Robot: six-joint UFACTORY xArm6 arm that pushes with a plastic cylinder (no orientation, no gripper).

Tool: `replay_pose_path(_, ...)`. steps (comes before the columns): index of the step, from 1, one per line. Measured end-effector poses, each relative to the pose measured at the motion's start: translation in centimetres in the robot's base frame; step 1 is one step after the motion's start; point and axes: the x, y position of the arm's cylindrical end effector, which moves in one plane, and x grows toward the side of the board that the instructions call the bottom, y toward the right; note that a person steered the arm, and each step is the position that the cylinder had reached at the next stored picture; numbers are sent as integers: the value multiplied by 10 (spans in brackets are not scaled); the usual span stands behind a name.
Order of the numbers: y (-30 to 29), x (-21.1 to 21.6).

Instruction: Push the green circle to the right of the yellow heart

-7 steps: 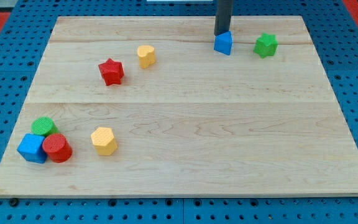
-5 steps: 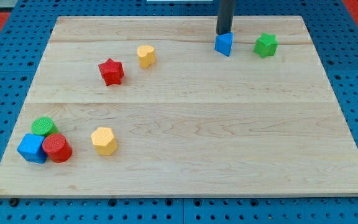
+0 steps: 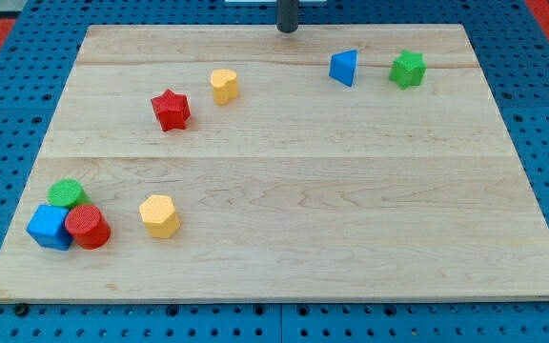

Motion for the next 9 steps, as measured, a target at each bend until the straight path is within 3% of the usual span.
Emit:
replay_pose_path(7, -11, 2)
replay_pose_path(9, -45, 14)
